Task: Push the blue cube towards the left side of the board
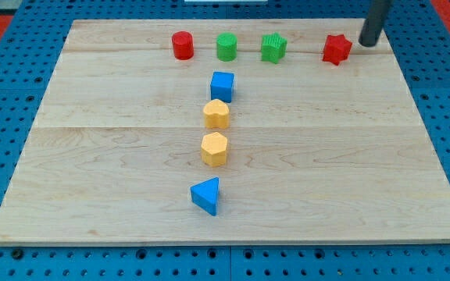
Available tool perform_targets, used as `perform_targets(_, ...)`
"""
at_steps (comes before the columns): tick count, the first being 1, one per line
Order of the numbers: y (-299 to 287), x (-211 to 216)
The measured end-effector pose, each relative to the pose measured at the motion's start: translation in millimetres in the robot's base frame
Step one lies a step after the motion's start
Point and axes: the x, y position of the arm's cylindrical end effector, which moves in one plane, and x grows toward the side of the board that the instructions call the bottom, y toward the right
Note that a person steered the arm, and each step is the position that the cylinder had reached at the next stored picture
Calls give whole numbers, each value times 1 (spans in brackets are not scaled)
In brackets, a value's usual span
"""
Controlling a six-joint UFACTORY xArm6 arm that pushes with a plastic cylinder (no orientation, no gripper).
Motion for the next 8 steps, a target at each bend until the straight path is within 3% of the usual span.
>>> perform_targets(1, 5, 40)
perform_targets(3, -78, 113)
perform_targets(5, -244, 103)
perform_targets(6, -285, 73)
perform_targets(8, -289, 50)
